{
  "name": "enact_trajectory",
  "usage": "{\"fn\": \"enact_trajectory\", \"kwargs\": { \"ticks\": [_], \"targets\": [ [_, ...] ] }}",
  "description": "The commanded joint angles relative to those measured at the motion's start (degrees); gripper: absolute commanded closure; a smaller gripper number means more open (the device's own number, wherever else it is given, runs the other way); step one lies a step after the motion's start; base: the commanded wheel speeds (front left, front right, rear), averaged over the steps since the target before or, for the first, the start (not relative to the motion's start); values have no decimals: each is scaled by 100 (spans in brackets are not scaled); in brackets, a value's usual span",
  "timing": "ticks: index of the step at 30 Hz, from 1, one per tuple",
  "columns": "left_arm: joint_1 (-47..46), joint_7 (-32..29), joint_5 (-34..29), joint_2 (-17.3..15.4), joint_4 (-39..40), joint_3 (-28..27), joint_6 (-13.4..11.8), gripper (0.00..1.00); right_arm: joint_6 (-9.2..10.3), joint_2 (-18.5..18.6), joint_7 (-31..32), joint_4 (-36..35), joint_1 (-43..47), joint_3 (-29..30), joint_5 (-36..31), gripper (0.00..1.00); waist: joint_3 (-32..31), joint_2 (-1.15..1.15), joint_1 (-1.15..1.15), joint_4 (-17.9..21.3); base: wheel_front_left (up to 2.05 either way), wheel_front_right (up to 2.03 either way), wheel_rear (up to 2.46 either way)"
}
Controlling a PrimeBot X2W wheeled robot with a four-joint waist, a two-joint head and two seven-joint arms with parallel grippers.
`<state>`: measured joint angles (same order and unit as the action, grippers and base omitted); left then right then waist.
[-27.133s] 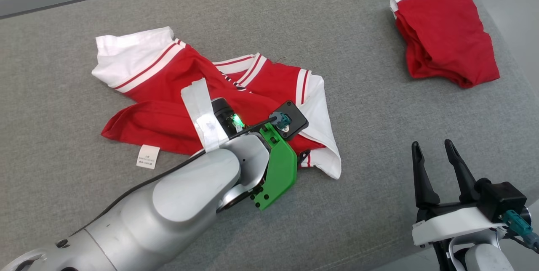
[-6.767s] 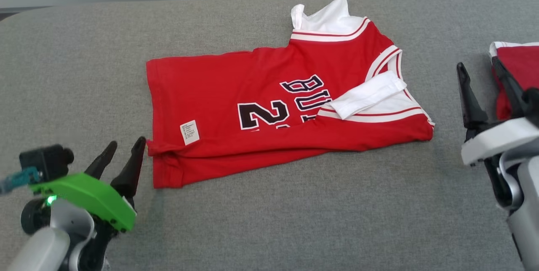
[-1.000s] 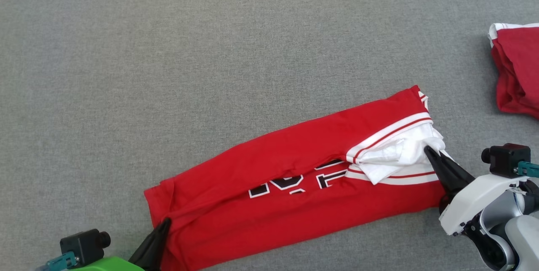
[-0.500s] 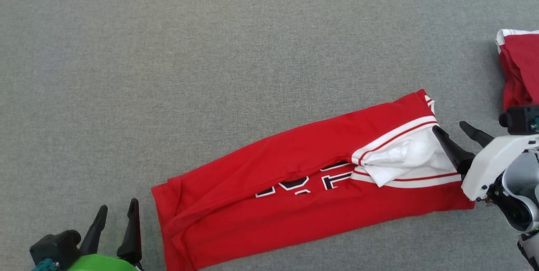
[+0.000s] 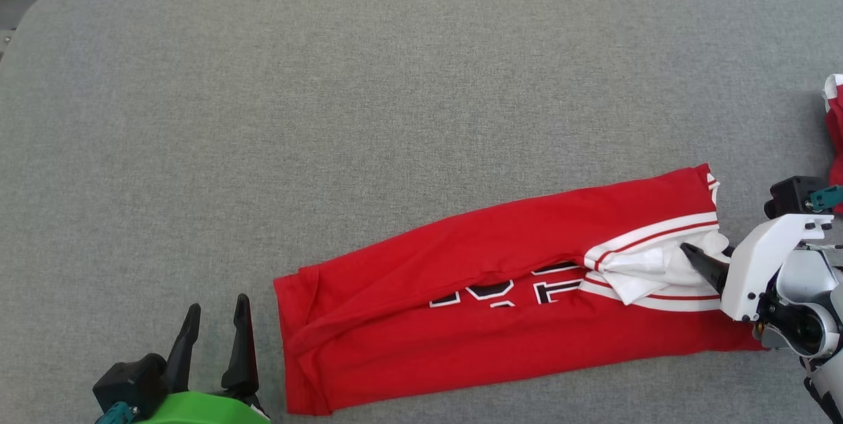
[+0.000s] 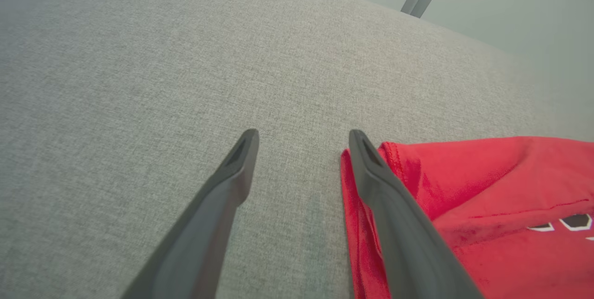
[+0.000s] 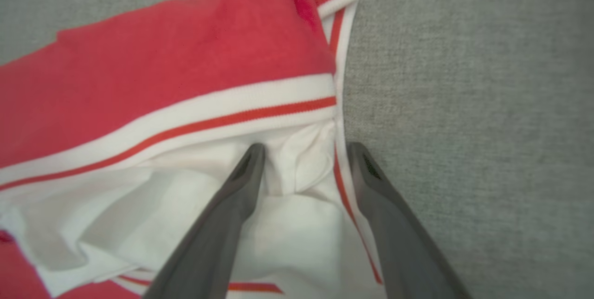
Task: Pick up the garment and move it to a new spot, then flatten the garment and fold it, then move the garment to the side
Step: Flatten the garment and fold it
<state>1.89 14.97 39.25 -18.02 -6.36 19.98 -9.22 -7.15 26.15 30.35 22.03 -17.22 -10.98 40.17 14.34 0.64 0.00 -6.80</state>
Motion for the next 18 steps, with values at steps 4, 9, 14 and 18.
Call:
{"fn": "enact_trajectory", "kwargs": {
  "ticks": [4,9,14,18],
  "targets": [
    [54,26,-259,333,-135,-324,299,0,-33,21,361,85,289,-248,529,100,-98,-64,0,15,0,0,0],
    [30,26,-488,654,-340,-586,612,0,-21,518,93,148,46,301,757,100,-216,-64,0,62,0,0,0],
    [-12,26,-588,969,-582,-780,942,0,-29,987,55,216,-41,959,817,100,-351,-64,0,71,0,0,0],
    [28,24,-730,1145,-737,-938,1096,0,-30,1171,72,-282,-105,1406,930,100,-422,-64,0,117,0,0,0]
  ]
}}
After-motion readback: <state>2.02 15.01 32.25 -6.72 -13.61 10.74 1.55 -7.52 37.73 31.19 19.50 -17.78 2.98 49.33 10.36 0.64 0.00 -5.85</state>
